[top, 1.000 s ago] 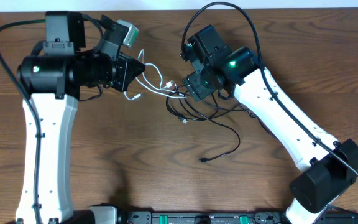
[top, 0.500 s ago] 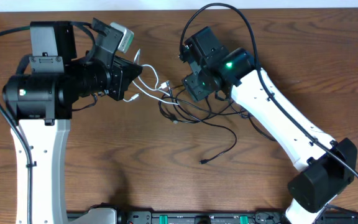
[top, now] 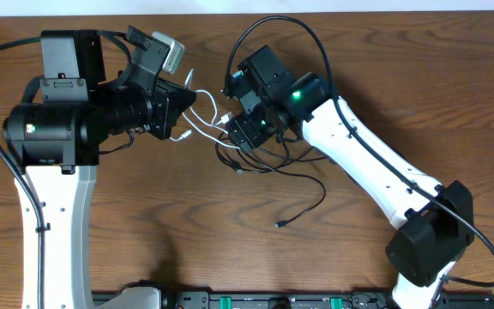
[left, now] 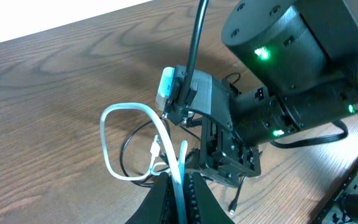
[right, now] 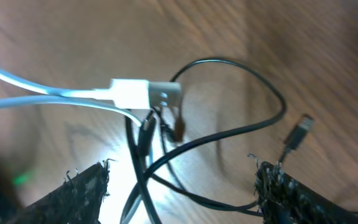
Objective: Untangle cables
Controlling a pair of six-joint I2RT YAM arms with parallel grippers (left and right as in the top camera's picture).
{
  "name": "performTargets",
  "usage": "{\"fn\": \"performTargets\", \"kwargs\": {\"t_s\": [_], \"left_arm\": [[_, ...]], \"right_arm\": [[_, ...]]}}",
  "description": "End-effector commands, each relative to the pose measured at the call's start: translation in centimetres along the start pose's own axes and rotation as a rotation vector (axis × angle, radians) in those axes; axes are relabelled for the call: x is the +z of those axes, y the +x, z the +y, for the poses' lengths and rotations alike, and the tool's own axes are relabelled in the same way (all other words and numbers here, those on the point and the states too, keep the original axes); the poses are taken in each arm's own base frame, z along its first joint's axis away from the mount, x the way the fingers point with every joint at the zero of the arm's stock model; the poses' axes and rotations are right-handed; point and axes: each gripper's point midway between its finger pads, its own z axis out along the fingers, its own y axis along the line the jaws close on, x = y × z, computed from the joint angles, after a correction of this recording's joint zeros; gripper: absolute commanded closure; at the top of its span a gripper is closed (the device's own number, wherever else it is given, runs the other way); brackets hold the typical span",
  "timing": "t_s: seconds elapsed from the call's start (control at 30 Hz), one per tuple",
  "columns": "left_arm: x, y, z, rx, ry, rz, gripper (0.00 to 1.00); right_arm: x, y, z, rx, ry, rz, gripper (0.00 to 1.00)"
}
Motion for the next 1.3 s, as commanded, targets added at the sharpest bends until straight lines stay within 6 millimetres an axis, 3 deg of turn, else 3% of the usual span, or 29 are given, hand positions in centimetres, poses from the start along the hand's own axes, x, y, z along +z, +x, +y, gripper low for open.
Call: {"fn": "performTargets", "kwargs": {"t_s": [0.0, 0.6, 1.03, 1.27], "left_arm": [[-0.8, -0.7, -0.7, 0.022, 0.01, -0.029, 0.92], [-0.8, -0.7, -0.7, 0.022, 0.011, -0.029, 0.92], [-0.8, -0.8, -1.0, 0.022, 0.025, -0.033, 0.92], [-0.8, -0.8, -1.0, 0.022, 0.025, -0.033, 0.93]], "right_arm": [[-0.8, -0.5, 0.6, 0.01, -0.103, -0.016, 0.25], [-0.8, 1.1, 0.2, 0.036, -0.096, 0.047, 0.24], [0.9, 3.1, -0.2, 0.052, -0.089, 0.098, 0.24], [1.1, 3.0, 0.3, 0.042, -0.098, 0.093, 0.23]]}}
